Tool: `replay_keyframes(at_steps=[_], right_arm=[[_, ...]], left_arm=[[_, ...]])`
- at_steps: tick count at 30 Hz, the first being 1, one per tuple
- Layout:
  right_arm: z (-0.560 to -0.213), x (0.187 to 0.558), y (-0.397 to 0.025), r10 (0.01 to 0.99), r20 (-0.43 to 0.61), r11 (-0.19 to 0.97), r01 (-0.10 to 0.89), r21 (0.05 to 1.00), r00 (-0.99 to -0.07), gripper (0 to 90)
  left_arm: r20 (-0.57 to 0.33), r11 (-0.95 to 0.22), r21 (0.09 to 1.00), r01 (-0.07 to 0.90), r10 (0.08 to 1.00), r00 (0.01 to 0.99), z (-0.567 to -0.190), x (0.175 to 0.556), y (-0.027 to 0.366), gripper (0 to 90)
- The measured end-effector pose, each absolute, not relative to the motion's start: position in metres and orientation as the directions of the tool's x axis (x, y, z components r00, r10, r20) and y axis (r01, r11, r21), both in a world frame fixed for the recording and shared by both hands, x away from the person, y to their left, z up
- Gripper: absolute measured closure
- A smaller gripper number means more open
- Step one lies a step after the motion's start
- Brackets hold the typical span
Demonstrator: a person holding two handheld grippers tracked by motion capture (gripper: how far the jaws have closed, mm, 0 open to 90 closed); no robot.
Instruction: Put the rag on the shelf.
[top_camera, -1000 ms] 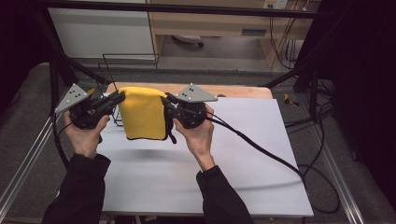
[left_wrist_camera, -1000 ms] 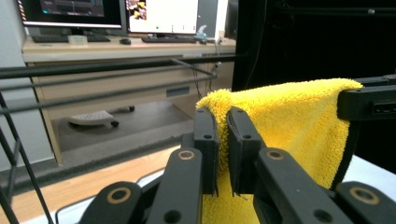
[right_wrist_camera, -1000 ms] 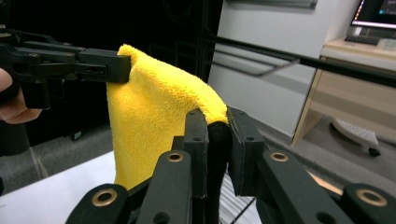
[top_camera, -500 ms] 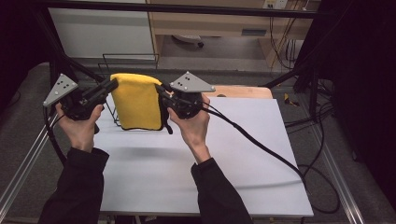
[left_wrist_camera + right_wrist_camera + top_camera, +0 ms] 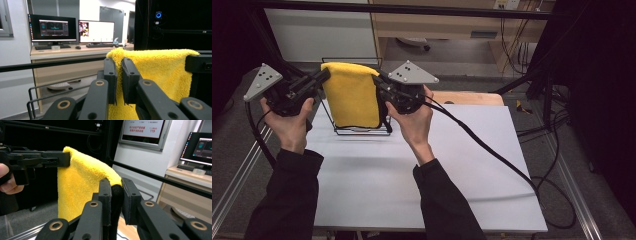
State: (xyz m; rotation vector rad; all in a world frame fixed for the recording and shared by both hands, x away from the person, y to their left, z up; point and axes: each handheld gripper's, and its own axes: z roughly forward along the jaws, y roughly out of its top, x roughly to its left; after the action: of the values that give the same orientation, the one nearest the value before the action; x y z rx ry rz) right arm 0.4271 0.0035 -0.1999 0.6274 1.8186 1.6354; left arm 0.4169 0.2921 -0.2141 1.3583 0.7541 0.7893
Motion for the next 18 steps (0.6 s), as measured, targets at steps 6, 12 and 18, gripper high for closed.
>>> replay_keyframes(at_steps=[6,12,18], right_arm=[[-0.190,0.431,0.010,0.703,-0.130,0.116,-0.067,0.991,-0.699,79.4],[-0.179,0.435,0.018,0.702,-0.138,0.109,-0.086,0.990,-0.698,79.5],[-0.167,0.442,0.027,0.703,-0.149,0.110,-0.100,0.989,-0.696,79.5]], left_arm=[[-0.016,0.064,0.995,-0.072,0.847,0.531,-0.206,0.419,0.297,83.1],[-0.031,0.088,0.993,-0.084,0.852,0.522,-0.197,0.423,0.305,83.1],[-0.028,0.091,0.991,-0.100,0.862,0.507,-0.188,0.427,0.310,83.1]])
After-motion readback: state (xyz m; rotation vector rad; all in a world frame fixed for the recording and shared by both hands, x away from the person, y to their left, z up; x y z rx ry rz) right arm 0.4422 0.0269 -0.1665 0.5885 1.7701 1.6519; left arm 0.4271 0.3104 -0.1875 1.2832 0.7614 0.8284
